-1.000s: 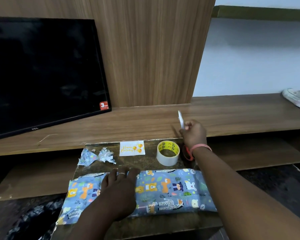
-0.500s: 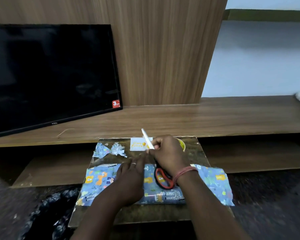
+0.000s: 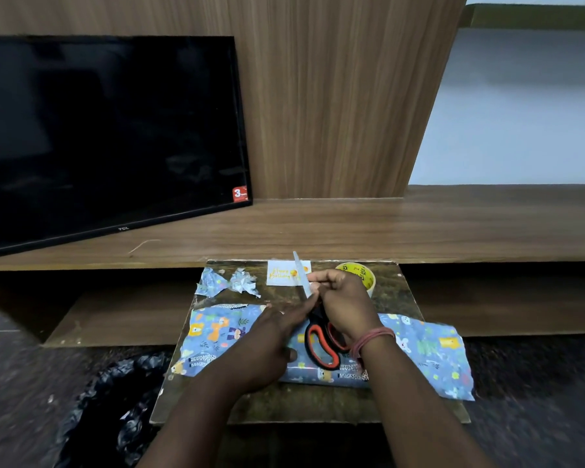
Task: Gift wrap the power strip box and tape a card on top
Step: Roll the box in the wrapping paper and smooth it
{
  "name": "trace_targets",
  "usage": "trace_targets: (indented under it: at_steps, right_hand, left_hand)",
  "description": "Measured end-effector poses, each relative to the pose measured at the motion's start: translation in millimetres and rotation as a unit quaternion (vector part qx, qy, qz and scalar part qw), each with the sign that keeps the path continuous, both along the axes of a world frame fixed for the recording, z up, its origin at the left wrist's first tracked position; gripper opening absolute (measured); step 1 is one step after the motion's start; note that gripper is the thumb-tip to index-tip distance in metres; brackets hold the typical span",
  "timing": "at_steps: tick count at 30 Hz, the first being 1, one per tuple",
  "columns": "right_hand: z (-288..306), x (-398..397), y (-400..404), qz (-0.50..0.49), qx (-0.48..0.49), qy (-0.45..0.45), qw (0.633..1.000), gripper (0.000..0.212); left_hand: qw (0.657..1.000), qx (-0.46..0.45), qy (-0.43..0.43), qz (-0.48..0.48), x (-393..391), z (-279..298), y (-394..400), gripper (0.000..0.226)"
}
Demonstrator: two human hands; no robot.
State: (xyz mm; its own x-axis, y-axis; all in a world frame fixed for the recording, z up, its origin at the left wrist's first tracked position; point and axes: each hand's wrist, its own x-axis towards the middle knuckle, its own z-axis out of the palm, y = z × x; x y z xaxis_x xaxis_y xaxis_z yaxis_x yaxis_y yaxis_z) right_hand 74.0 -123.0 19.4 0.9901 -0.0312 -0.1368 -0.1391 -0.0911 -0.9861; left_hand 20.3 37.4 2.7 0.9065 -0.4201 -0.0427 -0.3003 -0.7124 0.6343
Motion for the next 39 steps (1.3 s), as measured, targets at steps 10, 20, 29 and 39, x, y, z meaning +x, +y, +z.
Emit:
trace_targets:
  at_steps: [10, 20, 29, 39]
  right_hand:
    - [1, 6, 13, 0.005, -0.178, -0.114, 0.977, 0.014]
    - [-3, 16, 30, -0.001, -0.335, -0.168, 0.927, 0.04]
    - [-4, 20, 24, -0.036, -0.251, -0.136, 0.958, 0.013]
    - [-8, 29, 17, -0.041, -0.211, -0.061, 0.975, 0.027]
  left_hand:
    - [1.0, 0.001, -0.025, 0.006, 4, -13, 3, 0.084]
    - [1.0, -0.001, -0.029, 0.002, 5, -15, 4, 0.071]
    - [1.0, 0.011, -0.012, 0.007, 4, -15, 3, 0.075]
    - [1.0, 0.013, -0.001, 0.012, 0, -10, 2, 0.081]
